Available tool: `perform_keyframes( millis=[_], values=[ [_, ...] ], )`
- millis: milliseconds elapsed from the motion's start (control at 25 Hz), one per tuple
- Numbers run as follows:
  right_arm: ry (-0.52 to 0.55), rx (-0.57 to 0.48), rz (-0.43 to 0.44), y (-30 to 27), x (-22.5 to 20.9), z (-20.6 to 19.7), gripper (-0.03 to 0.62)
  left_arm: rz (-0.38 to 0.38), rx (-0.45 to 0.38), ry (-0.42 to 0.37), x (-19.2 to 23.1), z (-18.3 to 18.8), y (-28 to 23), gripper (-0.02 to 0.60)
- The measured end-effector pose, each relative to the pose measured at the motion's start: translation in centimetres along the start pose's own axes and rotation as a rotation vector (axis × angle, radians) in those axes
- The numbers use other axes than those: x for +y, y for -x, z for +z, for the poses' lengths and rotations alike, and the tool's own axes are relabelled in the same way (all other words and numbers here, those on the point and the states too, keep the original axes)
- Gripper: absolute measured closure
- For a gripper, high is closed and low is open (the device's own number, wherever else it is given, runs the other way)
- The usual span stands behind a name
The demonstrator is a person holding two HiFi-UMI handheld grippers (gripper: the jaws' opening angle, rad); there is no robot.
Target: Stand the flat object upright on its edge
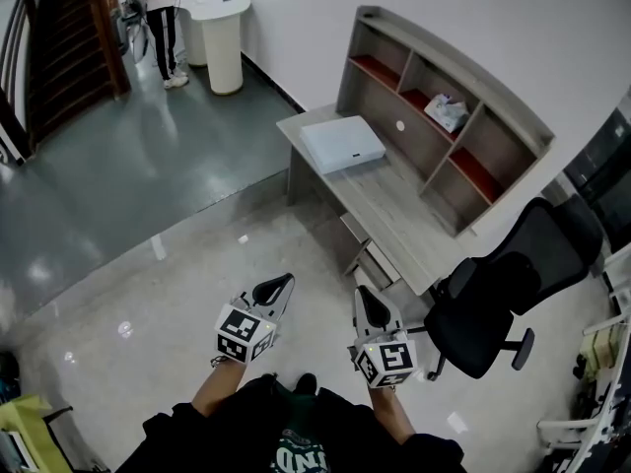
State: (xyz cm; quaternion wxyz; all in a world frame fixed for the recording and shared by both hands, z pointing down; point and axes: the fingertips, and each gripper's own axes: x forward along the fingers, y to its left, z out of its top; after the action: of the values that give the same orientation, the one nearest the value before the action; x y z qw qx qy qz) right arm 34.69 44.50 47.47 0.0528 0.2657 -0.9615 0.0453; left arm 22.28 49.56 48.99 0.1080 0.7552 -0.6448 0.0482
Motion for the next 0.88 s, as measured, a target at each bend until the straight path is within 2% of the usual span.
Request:
perform_keyframes(
  millis=[240,520,720,880],
  values=[
    [-0.001,0.006,-0.003,0.3,-1.1,-0.2,0.559,0.022,-0.007,-0.007,-0.1,0.0,-0.3,0.568],
    [-0.001,0.012,0.002,0.9,-1.8,-0.7,0.559,0.009,-0.042,-0.011,-0.5,0.1,0.0,0.567],
    [0.033,0.014,0.032,2.1,-2.4,-0.6,0.559,0.047,-0.051,-0.034,-0.5,0.3,0.4,0.567],
    [0.015,0.007,0.039,3.4,-3.5,-0.7,0.559,0.078,-0.078,-0.02,-0.5,0.7,1.0,0.566]
  ],
)
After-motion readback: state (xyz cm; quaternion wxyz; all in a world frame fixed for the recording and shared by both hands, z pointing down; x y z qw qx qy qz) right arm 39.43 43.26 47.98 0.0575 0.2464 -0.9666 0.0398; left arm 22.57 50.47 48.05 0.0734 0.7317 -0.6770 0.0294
